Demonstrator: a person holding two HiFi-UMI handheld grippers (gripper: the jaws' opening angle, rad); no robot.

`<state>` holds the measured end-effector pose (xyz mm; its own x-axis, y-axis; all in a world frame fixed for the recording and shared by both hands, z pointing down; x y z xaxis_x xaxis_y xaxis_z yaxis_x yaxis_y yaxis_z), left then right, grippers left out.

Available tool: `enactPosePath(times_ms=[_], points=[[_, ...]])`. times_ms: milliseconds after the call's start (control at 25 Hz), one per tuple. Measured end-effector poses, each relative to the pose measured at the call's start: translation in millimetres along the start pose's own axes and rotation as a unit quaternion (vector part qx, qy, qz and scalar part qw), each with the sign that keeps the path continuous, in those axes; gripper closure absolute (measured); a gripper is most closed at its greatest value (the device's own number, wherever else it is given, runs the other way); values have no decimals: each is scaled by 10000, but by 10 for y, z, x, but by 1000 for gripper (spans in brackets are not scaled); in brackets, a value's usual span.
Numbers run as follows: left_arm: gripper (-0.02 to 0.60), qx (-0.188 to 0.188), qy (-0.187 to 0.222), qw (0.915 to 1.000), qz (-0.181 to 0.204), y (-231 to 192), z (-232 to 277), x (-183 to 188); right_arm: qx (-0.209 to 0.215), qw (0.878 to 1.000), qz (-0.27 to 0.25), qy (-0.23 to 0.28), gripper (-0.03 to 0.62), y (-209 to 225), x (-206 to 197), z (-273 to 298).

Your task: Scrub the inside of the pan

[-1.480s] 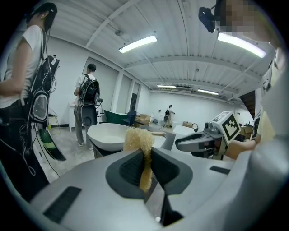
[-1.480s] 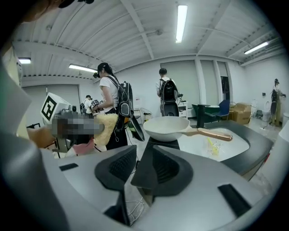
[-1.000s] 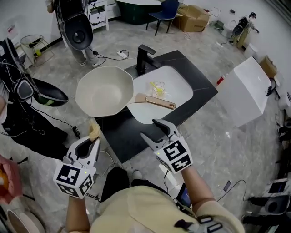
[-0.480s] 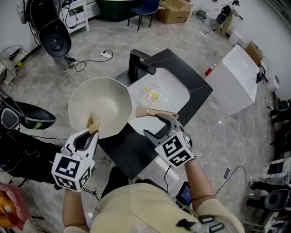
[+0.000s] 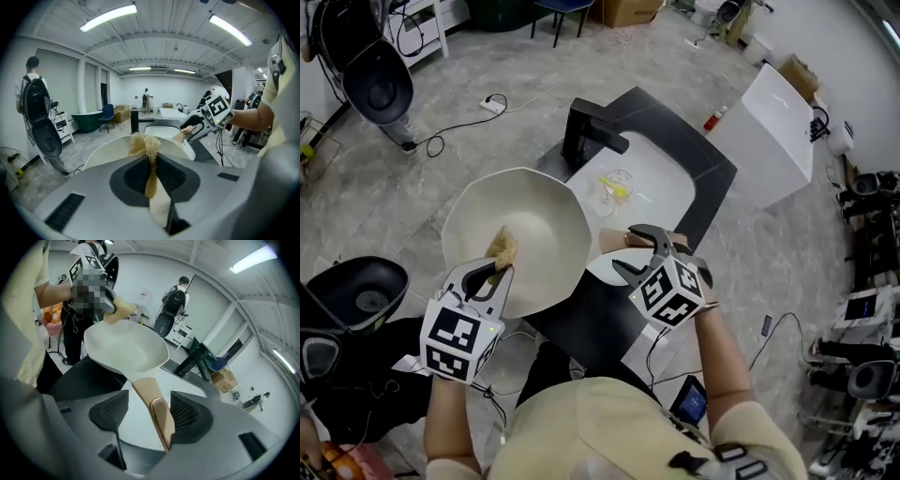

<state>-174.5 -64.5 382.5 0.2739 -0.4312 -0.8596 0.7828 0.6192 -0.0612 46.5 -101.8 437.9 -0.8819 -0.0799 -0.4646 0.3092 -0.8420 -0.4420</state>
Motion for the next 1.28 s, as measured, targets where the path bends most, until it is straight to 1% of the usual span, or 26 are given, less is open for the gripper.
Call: enactPosePath(times_ms=[80,120,200,280,360,480,640,720,800,920,1000,1120,1280], points=[[538,-165,-137,9998,18,-84,130,-58,-76,9999,7,-130,310,25,-14,73],[538,-186,-170,9997,24,-134,207,-78,-94,9998,-12,-187,310,26,-25,113],[538,-131,-109,9998,-46,-234,363,-105,-95,9994,-130,-300,310,3,-61,185],[538,-92,31,9997,-236,-302,489,-118,-120,9984,-360,-431,310,-22,-104,223],[538,-81,135,9988,-467,-348,583,-106,-240,9964,-617,-535,310,1,-129,237],[538,57,147,9974,-697,-391,718,-73,-416,9942,-825,-551,310,102,-152,262],[538,282,-22,9974,-661,-391,889,-33,-305,9934,-977,-522,312,119,-166,309],[538,382,-44,9968,-702,-420,989,3,-207,9927,-1069,-512,332,107,-171,328],[538,484,-58,9953,-834,-464,1095,7,-126,9927,-1095,-494,365,81,-182,338],[538,646,-70,9916,-1115,-552,1248,-27,-107,9923,-1160,-428,375,82,-197,340],[538,791,-34,9877,-1346,-633,1325,-55,-79,9915,-1246,-368,379,87,-194,348],[538,978,16,9803,-1717,-751,1427,-92,-41,9906,-1331,-328,384,82,-192,354],[538,1321,-97,9693,-2074,-907,1577,-163,-15,9902,-1369,-270,385,102,-207,336]])
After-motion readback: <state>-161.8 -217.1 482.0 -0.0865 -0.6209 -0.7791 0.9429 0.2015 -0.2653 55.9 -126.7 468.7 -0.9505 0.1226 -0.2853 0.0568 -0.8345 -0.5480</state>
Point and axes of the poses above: the fingertips, and each gripper's own axes: z forward along the fingers, y to its right, x out of its top, the point moved 3 cm from there along -z, backward along the fingers, and after that the axes turned 5 degrees about -z, right-handed, at the moved point
